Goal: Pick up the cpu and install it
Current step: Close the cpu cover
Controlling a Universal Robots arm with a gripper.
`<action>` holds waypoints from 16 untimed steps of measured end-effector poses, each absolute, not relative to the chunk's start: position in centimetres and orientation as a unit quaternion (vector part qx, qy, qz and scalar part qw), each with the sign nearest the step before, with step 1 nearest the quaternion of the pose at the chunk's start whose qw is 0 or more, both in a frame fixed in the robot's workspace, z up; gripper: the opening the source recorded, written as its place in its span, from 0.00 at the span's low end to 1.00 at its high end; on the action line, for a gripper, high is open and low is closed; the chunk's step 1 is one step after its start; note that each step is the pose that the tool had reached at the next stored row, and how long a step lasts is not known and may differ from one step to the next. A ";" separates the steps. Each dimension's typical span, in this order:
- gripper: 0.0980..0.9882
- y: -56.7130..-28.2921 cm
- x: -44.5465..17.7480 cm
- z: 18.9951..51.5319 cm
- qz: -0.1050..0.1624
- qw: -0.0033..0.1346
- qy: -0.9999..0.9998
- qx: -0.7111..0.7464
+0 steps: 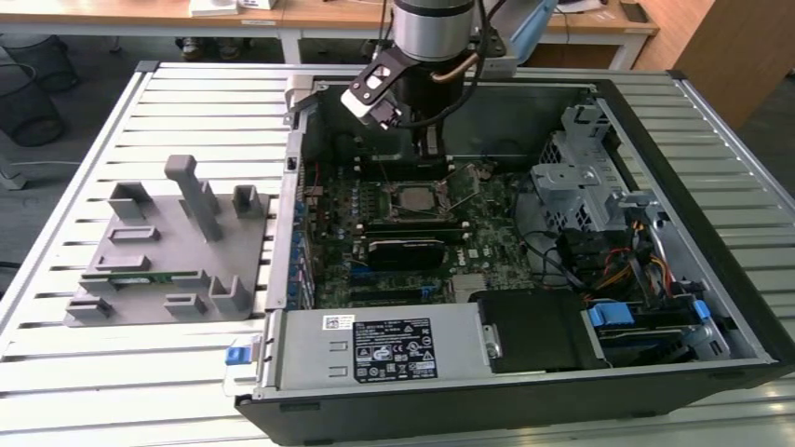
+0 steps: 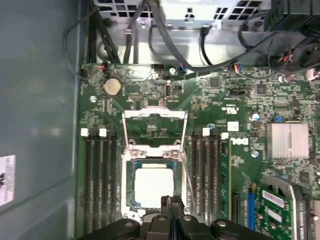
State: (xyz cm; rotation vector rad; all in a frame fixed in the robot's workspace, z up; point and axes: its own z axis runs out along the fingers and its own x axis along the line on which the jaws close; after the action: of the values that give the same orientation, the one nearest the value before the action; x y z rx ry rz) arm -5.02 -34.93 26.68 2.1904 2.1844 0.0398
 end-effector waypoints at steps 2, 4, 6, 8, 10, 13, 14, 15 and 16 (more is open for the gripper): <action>0.01 -34.9 -4.9 26.7 0.013 0.024 0.706 0.708; 0.01 -34.9 -4.2 26.7 0.012 0.023 0.706 0.708; 0.01 -34.9 -3.5 26.7 0.011 0.023 0.706 0.708; 0.01 -34.9 -2.8 26.7 0.010 0.022 0.706 0.708; 0.01 -34.9 -2.2 26.7 0.010 0.021 0.706 0.707; 0.01 -34.9 -1.7 26.6 0.010 0.021 0.709 0.705; 0.01 -34.9 -1.6 26.6 0.010 0.021 0.711 0.703; 0.01 -34.9 -1.6 26.7 0.010 0.021 0.711 0.702; 0.01 -34.9 -1.5 26.7 0.010 0.021 0.712 0.702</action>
State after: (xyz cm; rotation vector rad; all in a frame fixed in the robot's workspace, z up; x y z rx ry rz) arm -1.49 -34.94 26.65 2.1755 2.2081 0.0310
